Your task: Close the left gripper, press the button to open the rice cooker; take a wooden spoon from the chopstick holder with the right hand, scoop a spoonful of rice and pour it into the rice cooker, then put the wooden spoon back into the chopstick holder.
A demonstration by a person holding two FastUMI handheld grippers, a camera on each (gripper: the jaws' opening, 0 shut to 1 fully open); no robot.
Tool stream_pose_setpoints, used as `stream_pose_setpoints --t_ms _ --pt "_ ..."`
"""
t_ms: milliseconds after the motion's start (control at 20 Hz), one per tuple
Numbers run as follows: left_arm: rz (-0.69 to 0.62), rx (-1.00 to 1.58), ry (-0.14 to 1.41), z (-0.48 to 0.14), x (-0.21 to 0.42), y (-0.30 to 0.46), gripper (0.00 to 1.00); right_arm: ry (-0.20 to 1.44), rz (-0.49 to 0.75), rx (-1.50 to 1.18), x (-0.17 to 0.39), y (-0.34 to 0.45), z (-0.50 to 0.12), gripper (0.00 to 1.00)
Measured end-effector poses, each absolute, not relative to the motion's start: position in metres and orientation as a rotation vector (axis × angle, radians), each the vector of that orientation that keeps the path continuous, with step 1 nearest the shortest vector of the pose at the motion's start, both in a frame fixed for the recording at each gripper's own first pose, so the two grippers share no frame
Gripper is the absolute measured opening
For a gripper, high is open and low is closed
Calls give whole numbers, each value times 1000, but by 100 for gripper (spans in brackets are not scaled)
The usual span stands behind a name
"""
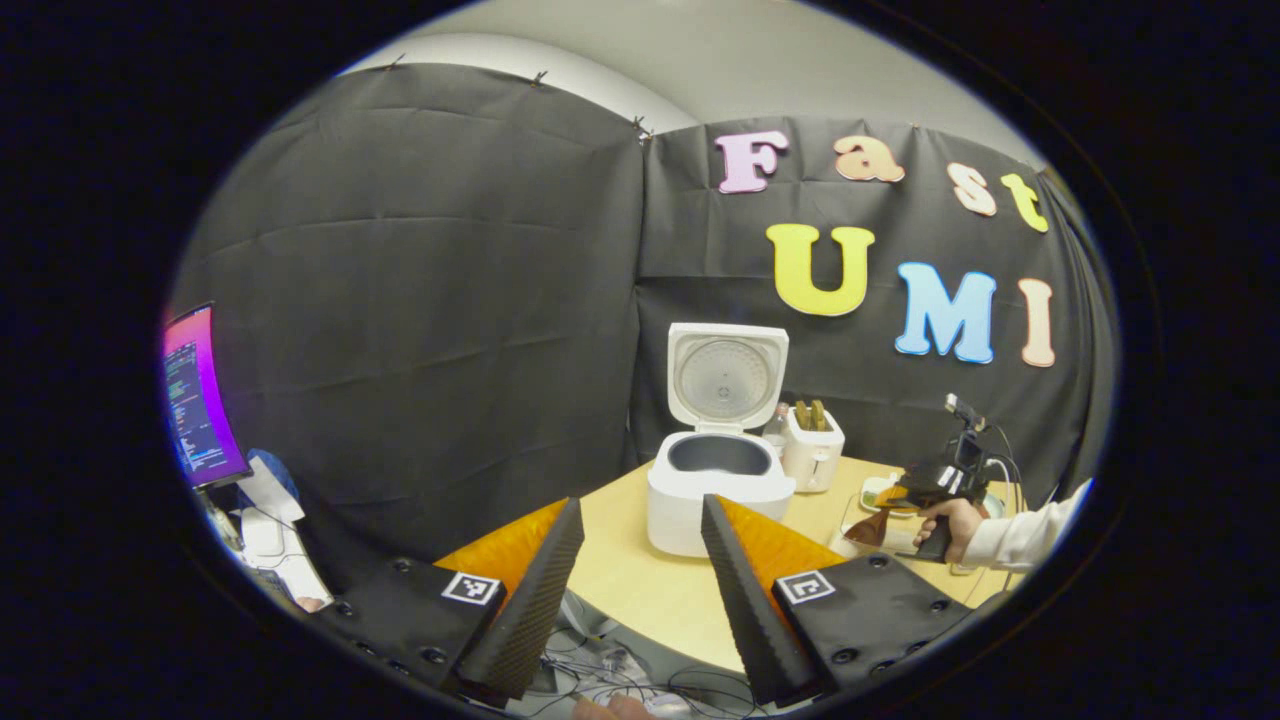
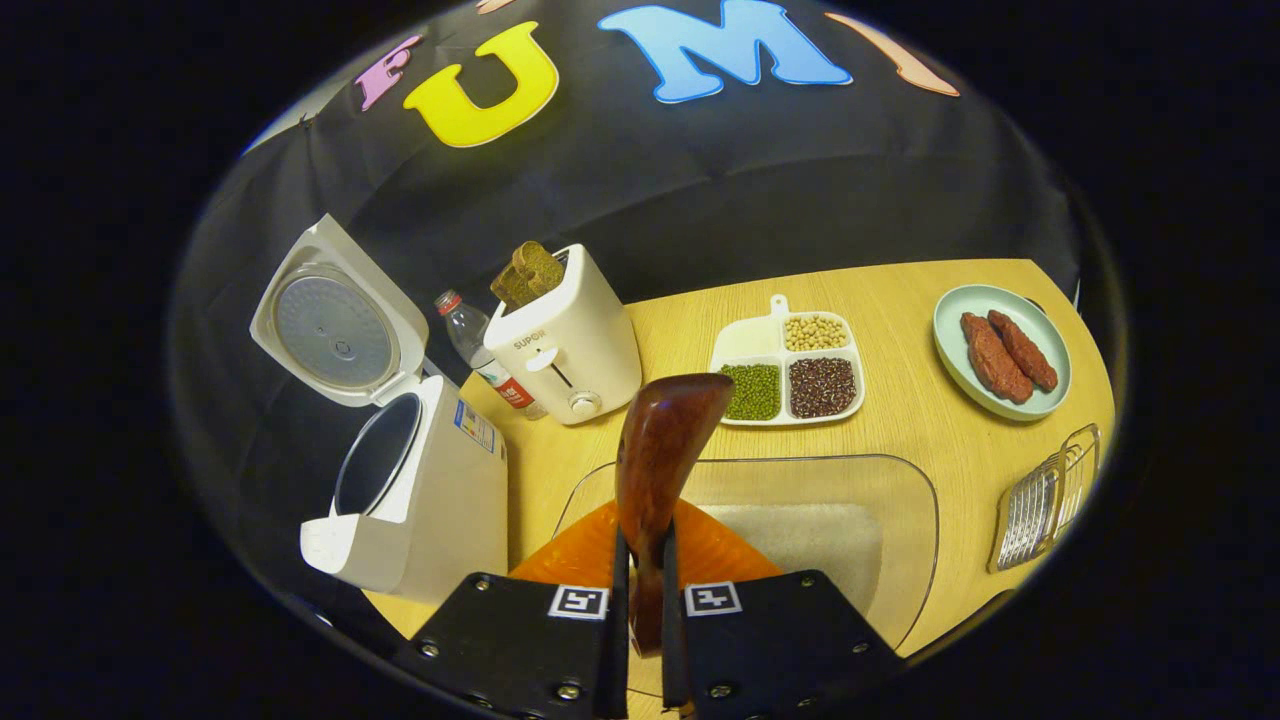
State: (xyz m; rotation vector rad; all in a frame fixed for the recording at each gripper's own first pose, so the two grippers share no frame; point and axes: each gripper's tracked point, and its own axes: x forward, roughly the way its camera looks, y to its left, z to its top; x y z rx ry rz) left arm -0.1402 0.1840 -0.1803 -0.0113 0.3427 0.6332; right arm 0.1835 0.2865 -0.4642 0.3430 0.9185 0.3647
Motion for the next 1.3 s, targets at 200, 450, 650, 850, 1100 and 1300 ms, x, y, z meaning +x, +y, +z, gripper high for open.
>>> stream_pose_setpoints --t_ms 200,450,650,850,1100,1300 --pt "619 -1 338 -176 -135 181 84 906 347 440 193 281 -450 14" --pt "604 10 339 -173 -130 178 85 863 352 507 204 273 -426 14" --pt "591 23 337 -169 -128 174 85 834 365 556 207 268 -407 14" --pt "581 22 333 -169 -127 172 85 805 377 602 208 263 -385 14" --pt "575 23 322 -164 -127 172 85 778 422 676 205 271 -352 14" --pt "571 23 313 -160 -129 176 85 757 458 688 200 293 -327 14"
